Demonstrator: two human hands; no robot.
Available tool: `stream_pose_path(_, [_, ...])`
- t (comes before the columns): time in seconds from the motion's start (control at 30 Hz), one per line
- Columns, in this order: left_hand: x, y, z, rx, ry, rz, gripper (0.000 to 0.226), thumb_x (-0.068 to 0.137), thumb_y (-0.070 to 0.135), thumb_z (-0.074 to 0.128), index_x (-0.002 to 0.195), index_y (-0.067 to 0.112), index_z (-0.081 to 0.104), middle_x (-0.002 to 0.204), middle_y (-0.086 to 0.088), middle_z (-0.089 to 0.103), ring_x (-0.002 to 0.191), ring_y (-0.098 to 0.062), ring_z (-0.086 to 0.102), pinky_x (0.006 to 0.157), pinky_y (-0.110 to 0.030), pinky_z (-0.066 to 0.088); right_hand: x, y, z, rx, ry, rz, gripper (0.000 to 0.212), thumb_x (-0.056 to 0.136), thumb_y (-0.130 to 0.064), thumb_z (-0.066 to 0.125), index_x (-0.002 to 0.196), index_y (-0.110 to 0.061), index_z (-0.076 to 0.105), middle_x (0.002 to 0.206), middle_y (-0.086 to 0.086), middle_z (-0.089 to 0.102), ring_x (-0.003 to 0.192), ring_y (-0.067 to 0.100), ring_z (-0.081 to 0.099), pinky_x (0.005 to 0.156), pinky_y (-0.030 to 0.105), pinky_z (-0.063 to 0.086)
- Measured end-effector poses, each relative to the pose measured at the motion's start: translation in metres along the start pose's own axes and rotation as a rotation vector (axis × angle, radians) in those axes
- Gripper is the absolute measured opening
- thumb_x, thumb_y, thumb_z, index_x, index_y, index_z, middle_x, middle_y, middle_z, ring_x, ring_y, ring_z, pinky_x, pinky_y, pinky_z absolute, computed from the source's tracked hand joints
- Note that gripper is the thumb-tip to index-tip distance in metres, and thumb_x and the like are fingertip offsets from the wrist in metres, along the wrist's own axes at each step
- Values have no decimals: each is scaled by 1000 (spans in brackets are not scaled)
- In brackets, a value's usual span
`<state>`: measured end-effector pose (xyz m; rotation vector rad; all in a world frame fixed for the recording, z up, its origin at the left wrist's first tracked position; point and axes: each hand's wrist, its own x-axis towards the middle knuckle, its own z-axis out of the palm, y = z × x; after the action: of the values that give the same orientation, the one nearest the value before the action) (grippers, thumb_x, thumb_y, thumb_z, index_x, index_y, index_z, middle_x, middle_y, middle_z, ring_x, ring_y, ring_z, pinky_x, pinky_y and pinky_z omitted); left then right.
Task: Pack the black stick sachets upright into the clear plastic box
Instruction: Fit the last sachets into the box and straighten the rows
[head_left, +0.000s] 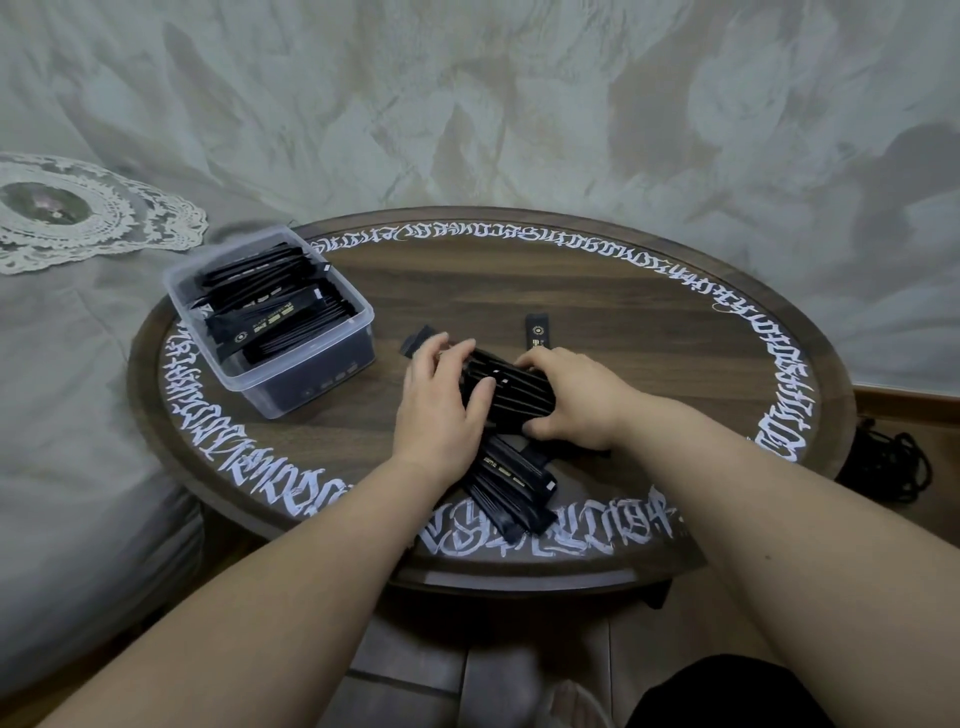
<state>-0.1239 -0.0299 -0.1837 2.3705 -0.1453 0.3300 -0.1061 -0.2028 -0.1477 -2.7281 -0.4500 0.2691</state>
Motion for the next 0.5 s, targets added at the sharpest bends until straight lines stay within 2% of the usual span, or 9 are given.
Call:
stream_pose_path(0.07, [4, -3, -2, 75, -28, 6, 52, 97, 39, 47, 146, 27, 35, 157, 0, 18, 145, -18, 13, 115, -37, 20, -2, 6, 0, 22, 39, -35, 64, 72, -33, 76, 129, -27, 47, 123, 1, 53, 114, 21, 50, 92, 27, 38])
stream_pose_path(0.13, [10, -4, -3, 114, -107, 8, 55, 98, 45, 40, 149, 29, 28, 159, -1, 15, 147, -18, 9, 119, -42, 16, -5, 11, 0, 8, 74, -66, 62, 73, -39, 77, 127, -28, 49, 120, -2, 55, 111, 18, 52, 91, 29, 41])
stream_pose_path(0.27, [12, -4, -2, 151, -175, 54, 62, 94, 57, 28, 145, 23, 36, 148, 1, 38, 140, -16, 28, 118, -47, 12, -10, 15, 0, -99, 108, -85, 62, 74, -53, 71, 127, -29, 47, 120, -4, 55, 110, 18, 50, 88, 31, 42])
stream_pose_path(0.37, [8, -3, -2, 145, -183, 94, 77, 83, 67, 19, 142, 21, 39, 142, 3, 43, 136, -14, 34, 119, -44, 10, -11, 16, 4, -188, 134, -106, 69, 71, -64, 67, 124, -26, 47, 120, -4, 53, 109, 18, 48, 89, 33, 42])
stream_pose_path(0.5, [7, -3, 0, 189, -182, 170, 65, 89, 55, 28, 139, 17, 45, 132, -2, 51, 127, -20, 43, 114, -43, 23, -5, 11, 3, -234, 85, -80, 80, 67, -67, 67, 129, -22, 45, 120, 0, 49, 111, 20, 47, 92, 34, 43])
